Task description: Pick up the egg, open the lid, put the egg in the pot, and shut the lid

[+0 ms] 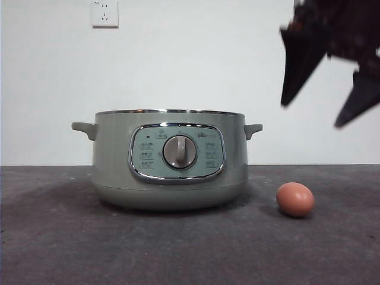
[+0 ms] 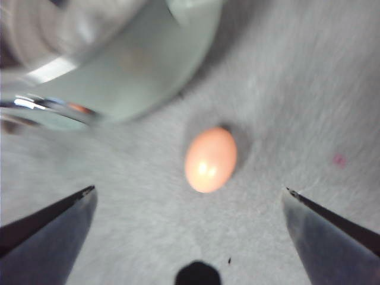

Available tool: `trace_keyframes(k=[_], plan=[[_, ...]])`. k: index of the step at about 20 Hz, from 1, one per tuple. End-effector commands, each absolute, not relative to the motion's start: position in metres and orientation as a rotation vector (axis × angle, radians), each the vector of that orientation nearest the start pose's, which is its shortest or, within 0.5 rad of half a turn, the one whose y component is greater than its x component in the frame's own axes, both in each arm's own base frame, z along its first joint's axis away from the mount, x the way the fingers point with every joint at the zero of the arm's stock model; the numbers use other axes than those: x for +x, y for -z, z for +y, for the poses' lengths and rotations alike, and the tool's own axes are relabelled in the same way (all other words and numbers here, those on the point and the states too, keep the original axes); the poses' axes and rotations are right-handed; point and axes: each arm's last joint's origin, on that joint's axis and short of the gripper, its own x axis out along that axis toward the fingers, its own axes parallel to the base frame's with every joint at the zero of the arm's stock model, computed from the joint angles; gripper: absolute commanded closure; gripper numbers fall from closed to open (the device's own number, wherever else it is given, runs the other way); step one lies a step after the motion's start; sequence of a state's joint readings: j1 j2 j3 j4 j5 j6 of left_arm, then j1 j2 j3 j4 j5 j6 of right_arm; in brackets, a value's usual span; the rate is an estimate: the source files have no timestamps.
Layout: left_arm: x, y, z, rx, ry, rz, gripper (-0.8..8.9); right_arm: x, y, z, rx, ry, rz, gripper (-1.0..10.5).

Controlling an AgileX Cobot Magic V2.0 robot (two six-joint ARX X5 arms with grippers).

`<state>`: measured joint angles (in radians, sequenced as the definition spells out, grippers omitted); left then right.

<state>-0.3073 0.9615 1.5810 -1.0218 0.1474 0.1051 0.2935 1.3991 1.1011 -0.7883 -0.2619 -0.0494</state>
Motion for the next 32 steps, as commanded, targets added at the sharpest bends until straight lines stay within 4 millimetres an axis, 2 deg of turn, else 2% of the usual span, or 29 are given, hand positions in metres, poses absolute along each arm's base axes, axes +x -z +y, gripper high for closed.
trace_keyframes(k=[1,6,12,15,17,19,20,22,24,27,30,32], plan=[[0.099,-0.481,-0.036,0.138,0.474,0.308,8.22,0.259,-0.240,0.086,-0.026,-0.500,1.103,3.8],[0.084,-0.479,-0.031,0.128,0.474,0.323,8.22,0.263,-0.204,0.089,0.005,-0.479,1.099,3.8],[0.083,-0.479,-0.031,0.121,0.473,0.331,8.22,0.276,-0.173,0.106,-0.033,-0.463,1.158,3.8],[0.083,-0.478,-0.031,0.121,0.473,0.332,8.22,0.278,-0.161,0.110,-0.067,-0.392,1.186,3.9],[0.083,-0.479,-0.031,0.121,0.473,0.331,8.22,0.279,-0.160,0.111,-0.077,-0.377,1.177,5.0],[0.083,-0.478,-0.031,0.121,0.473,0.332,8.22,0.281,-0.160,0.112,-0.055,-0.369,1.159,5.2],[0.084,-0.478,-0.031,0.122,0.473,0.334,8.22,0.281,-0.161,0.112,-0.051,-0.367,1.157,5.7],[0.085,-0.478,-0.032,0.123,0.473,0.337,8.22,0.280,-0.160,0.112,-0.054,-0.368,1.167,7.6],[0.086,-0.478,-0.032,0.126,0.474,0.340,8.22,0.280,-0.160,0.112,-0.046,-0.381,1.175,8.0],[0.086,-0.478,-0.032,0.130,0.474,0.339,8.22,0.280,-0.160,0.113,-0.038,-0.392,1.170,9.6],[0.086,-0.478,-0.032,0.133,0.475,0.338,8.22,0.279,-0.163,0.112,-0.039,-0.392,1.170,9.6],[0.086,-0.478,-0.032,0.134,0.475,0.338,8.22,0.275,-0.174,0.110,-0.037,-0.394,1.151,9.6]])
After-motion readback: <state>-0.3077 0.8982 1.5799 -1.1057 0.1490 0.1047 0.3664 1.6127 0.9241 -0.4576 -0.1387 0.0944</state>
